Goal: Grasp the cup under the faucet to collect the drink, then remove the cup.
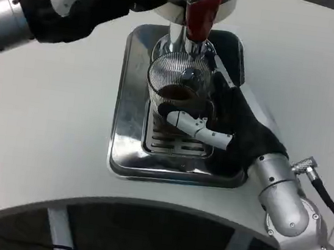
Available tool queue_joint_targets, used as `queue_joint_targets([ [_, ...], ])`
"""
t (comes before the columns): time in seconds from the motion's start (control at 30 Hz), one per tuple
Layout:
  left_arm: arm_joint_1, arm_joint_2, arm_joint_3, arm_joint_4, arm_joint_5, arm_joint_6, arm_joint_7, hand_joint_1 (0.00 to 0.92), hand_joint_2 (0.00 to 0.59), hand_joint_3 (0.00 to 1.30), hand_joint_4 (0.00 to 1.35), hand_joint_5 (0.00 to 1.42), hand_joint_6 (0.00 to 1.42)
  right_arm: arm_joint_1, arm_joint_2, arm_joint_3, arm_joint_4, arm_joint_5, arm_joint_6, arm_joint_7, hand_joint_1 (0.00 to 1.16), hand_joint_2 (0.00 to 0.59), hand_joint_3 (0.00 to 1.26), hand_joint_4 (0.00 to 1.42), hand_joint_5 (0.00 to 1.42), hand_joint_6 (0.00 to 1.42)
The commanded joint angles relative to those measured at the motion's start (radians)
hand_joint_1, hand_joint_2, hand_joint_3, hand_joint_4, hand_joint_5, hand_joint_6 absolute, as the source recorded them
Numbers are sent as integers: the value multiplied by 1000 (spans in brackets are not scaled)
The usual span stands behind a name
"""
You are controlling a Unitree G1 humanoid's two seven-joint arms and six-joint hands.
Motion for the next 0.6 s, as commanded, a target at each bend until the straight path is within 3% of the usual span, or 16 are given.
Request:
queue_joint_targets([
  [0.03,76,37,23,-66,-20,48,24,0,93,75,0,129,77,3,-1,10,-11,-1,26,19,475,170,0,0,0,0],
  [0.6,262,85,78,-254,-47,167,116,0,98,85,12,145,88,17,-18,19,-68,0,64,64,466,161,0,0,0,0],
])
